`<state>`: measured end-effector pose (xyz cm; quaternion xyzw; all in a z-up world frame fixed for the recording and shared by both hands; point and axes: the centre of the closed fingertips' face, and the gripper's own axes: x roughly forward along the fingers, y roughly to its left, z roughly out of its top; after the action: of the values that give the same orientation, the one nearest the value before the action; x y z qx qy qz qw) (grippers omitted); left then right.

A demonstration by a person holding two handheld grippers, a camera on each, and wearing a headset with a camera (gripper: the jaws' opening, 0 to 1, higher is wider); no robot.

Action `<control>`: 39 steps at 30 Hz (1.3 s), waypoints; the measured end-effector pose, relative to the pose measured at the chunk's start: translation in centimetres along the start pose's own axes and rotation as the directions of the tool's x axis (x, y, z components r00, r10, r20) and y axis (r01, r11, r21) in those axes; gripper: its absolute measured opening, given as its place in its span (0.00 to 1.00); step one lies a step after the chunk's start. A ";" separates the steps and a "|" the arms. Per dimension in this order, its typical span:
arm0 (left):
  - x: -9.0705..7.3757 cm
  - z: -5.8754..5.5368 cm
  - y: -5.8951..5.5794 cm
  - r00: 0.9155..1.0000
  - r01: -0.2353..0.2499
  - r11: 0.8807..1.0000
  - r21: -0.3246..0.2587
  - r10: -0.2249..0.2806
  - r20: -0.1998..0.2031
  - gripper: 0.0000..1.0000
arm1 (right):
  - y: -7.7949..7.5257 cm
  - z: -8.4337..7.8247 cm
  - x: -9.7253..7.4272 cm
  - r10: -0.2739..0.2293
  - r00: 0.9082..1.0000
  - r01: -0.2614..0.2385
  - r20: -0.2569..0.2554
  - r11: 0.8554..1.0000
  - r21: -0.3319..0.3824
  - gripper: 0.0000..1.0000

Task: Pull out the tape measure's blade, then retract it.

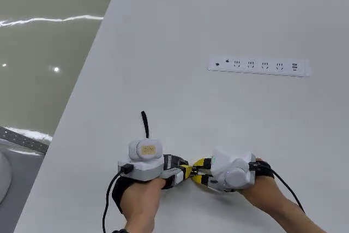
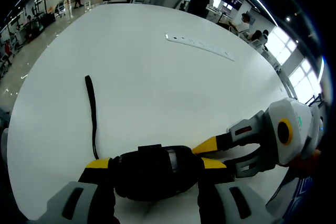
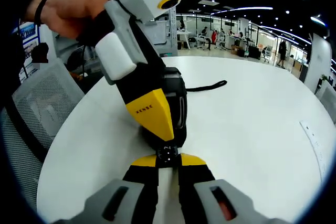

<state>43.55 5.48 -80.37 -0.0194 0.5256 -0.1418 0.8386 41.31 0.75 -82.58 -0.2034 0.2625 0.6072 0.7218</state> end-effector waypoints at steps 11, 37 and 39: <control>0.1 0.0 -0.1 1.000 0.002 1.000 0.006 -0.002 -0.003 0.61 | 0.0 -0.1 -0.3 -0.032 0.999 0.032 0.003 0.999 0.030 0.13; -1.9 -0.1 -0.4 0.999 0.036 0.999 0.039 -0.036 0.013 0.62 | -0.1 -1.6 -2.9 -0.115 0.993 0.119 -0.040 0.988 0.102 0.24; -2.1 -0.1 -0.5 0.999 0.044 0.998 0.053 -0.044 0.013 0.63 | -0.2 -1.9 -3.5 -0.129 0.991 0.132 -0.035 0.983 0.130 0.24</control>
<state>42.49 5.51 -78.52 -0.0098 0.5151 -0.1740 0.8392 40.83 -3.15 -81.83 -0.1800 0.2975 0.5371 0.7685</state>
